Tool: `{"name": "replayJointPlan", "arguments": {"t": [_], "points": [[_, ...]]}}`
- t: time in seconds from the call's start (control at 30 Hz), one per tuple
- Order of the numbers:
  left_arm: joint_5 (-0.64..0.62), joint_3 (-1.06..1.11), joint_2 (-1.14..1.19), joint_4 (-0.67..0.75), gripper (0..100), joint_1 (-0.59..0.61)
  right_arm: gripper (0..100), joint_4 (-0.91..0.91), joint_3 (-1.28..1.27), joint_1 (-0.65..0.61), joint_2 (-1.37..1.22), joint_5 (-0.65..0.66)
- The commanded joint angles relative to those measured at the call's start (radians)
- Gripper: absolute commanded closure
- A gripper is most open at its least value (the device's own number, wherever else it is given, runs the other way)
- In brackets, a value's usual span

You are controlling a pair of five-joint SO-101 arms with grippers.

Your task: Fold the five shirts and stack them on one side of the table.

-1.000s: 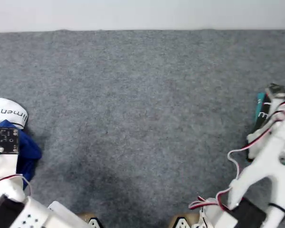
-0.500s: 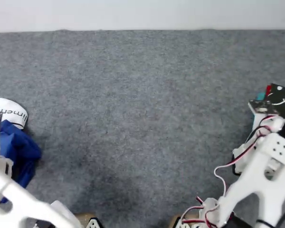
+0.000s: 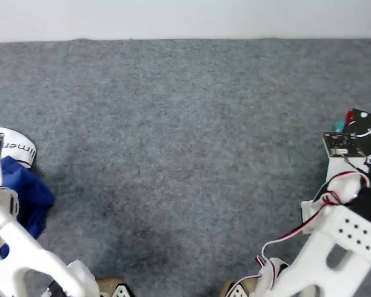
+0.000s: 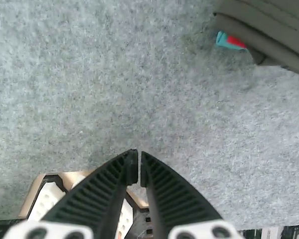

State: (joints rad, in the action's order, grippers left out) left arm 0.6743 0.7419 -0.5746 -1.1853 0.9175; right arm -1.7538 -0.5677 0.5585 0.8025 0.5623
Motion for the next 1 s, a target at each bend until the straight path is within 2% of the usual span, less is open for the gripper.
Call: {"name": "replayJointPlan", "arguments": {"t": [0.0, 0.2, 0.37, 0.5, 0.73, 0.97], "points": [[-0.006, -0.001, -0.006, 0.035, 97, -0.052, 99.0, -0.042, 0.003, -0.008, 0.031, -0.008], [-0.029, -0.067, -0.008, -0.026, 99, -0.12, 99.0, -0.044, 0.003, -0.007, 0.039, -0.008], [-0.244, -0.302, -0.008, -0.117, 99, -0.192, 99.0, -0.044, 0.003, -0.007, 0.039, -0.008], [-0.382, -0.49, -0.008, -0.181, 99, -0.31, 99.0, -0.044, 0.003, -0.007, 0.039, -0.008], [-0.493, -0.619, -0.008, -0.221, 99, -0.681, 99.0, -0.044, 0.003, -0.007, 0.039, -0.008], [-0.494, -0.618, -0.005, -0.212, 99, -1.099, 99.0, -0.044, 0.003, -0.007, 0.039, -0.008]]}}
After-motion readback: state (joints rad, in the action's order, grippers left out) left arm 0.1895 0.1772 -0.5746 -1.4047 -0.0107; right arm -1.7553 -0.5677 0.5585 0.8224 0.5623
